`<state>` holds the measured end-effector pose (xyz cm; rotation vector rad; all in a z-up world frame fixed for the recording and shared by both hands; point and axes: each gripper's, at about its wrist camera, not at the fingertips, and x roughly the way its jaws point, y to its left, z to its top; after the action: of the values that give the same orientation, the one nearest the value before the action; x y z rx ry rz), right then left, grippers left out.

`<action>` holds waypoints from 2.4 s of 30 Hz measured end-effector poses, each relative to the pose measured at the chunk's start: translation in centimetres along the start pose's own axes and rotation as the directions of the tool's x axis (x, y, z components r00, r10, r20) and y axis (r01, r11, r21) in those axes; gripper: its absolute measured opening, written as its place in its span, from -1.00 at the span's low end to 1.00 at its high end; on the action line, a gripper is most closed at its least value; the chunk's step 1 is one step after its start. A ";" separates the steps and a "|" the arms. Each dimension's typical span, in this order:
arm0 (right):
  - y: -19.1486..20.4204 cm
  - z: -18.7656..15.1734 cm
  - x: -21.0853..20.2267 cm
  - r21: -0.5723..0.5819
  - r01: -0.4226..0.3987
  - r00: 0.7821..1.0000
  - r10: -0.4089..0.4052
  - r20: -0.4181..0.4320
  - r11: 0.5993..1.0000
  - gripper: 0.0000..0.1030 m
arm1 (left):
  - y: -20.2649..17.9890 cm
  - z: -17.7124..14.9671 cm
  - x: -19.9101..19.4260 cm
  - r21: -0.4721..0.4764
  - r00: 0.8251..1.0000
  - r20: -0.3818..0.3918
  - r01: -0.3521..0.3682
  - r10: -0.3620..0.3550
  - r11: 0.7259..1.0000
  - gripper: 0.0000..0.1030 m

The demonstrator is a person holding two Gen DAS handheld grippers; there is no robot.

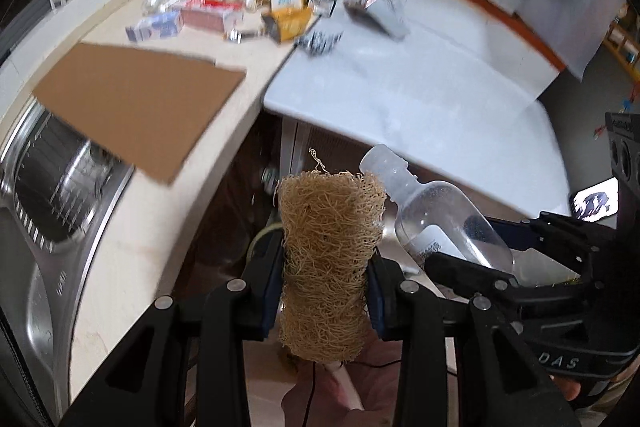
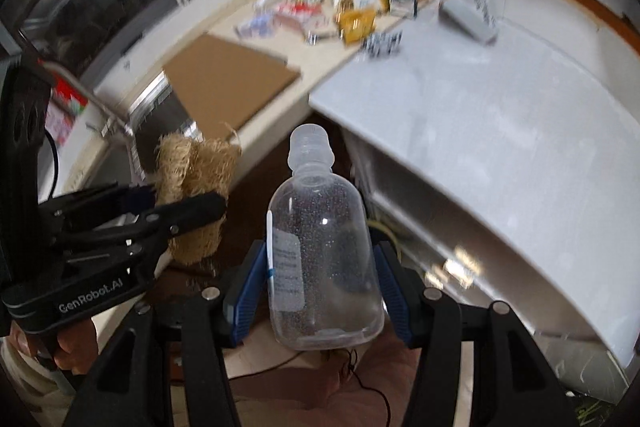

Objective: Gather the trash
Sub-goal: 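Carry the sponge and bottle down over the floor bin with both grippers, then open both grippers to drop the sponge and bottle into the bin, then raise both tools back toward the table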

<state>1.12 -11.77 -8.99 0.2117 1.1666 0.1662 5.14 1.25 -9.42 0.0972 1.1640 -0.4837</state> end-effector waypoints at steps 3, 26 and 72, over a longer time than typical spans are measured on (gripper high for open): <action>0.2 -1.2 1.9 -0.004 0.014 0.998 -0.014 -0.054 1.000 0.07 | 0.2 -1.3 2.1 -0.003 0.999 -0.052 -0.016 0.016 1.000 -0.34; -8.3 -6.9 27.5 -0.036 0.056 0.954 -0.064 -0.294 0.998 0.07 | 3.8 -7.5 26.4 -0.073 0.942 -0.290 -0.196 0.167 0.978 -0.33; -8.9 -5.8 17.9 0.043 0.051 0.994 -0.046 -0.097 0.998 0.10 | -0.3 -3.4 15.7 -0.026 0.968 -0.204 -0.151 0.143 0.988 0.36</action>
<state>2.83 -15.67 -29.40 0.2170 1.2712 0.1081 6.89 -2.92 -24.81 0.1997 1.3542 -0.3233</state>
